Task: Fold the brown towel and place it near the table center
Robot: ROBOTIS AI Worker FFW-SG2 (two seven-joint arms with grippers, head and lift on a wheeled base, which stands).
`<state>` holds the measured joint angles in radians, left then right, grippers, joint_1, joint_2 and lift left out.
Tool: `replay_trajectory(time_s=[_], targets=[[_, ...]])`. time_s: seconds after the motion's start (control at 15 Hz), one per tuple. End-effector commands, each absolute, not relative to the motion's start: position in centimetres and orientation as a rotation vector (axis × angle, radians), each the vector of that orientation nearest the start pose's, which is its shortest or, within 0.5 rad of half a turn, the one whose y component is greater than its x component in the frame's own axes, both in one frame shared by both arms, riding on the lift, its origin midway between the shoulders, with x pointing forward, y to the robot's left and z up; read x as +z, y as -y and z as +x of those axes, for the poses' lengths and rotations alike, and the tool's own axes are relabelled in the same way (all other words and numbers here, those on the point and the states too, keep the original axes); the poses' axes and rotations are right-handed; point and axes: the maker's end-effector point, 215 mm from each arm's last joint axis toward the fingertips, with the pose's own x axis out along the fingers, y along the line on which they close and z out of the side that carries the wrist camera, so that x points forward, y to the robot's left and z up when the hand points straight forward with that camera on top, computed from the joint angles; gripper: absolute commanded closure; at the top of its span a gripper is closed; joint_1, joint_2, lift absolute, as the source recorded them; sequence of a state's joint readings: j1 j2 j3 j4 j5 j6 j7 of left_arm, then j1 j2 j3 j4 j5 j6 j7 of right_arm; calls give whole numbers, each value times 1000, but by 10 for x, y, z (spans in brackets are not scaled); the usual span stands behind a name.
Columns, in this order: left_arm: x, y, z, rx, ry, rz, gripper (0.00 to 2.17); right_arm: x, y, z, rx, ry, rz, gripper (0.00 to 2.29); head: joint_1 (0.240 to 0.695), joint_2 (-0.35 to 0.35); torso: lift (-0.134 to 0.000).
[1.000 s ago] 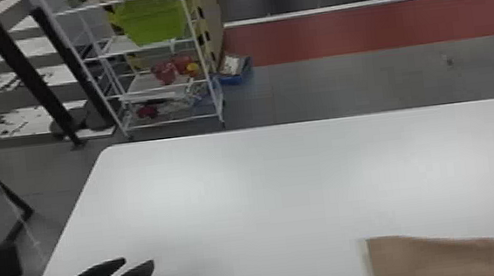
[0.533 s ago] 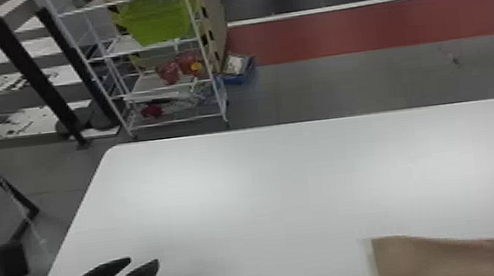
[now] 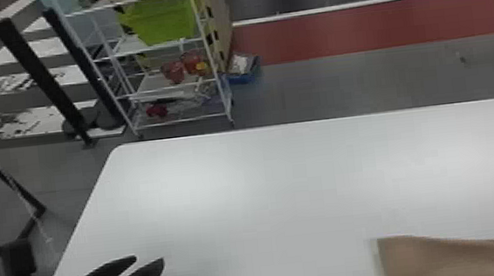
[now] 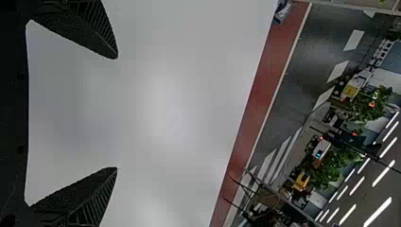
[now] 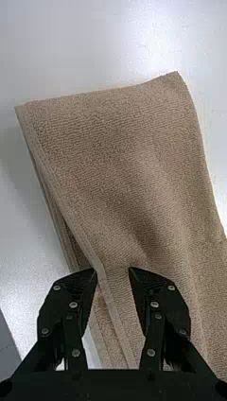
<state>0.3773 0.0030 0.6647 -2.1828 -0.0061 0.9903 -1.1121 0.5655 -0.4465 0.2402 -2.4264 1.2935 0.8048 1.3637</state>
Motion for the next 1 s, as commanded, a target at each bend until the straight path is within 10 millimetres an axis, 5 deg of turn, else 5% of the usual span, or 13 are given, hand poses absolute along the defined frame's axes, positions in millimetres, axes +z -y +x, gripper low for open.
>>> replay_trajectory(time_s=[0.0, 0.53, 0.93], targets=[[-411, -350, 339, -378, -611, -376, 29, -442, 254, 270, 779, -1045, -1011, 1237, 695, 195, -122], [-411, -357, 338, -363, -610, -379, 29, -415, 255, 269, 740, -1005, -986, 1237, 695, 190, -122], [-409, -360, 338, -359, -605, -376, 29, -427, 250, 256, 780, -1029, -1002, 1237, 695, 214, -122]])
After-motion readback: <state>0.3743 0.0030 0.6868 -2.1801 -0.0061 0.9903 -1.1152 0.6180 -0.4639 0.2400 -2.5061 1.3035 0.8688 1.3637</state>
